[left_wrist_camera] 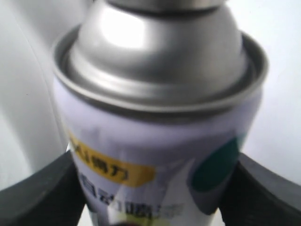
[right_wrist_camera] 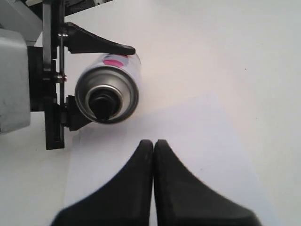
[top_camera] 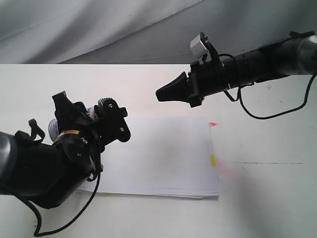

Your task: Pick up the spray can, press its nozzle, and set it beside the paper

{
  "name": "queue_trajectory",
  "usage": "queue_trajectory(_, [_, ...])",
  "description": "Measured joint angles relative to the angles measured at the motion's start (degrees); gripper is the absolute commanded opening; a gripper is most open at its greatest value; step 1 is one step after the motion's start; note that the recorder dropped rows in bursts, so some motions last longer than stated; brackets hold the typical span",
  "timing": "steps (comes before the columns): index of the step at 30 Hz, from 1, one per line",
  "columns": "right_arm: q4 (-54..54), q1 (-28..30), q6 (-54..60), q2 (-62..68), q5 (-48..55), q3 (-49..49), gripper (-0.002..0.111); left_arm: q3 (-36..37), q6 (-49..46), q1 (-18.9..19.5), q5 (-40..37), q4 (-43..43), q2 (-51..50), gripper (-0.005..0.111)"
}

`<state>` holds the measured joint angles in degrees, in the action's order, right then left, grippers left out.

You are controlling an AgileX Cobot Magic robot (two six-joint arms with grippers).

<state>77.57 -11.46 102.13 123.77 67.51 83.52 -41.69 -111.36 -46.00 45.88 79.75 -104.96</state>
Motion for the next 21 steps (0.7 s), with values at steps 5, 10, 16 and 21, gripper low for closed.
queue_trajectory(5, [1.0, 0.4, 0.7, 0.0, 0.6, -0.5, 0.0, 0.0, 1.0, 0.0, 0.0, -0.6, 0.0, 0.0])
queue_trajectory(10, [1.3, 0.4, 0.7, 0.0, 1.5, -0.5, 0.0, 0.0, 2.8, 0.0, 0.0, -1.2, 0.0, 0.0])
queue_trajectory(16, [1.4, 0.4, -0.5, 0.0, 1.7, -0.5, 0.0, 0.0, 21.0, 1.4, -3.8, -5.9, 4.6, 0.0])
queue_trajectory(21, [1.1, 0.4, -2.0, 0.0, 1.7, -0.5, 0.0, 0.0, 33.1, 7.2, -11.0, -10.8, 10.2, 0.0])
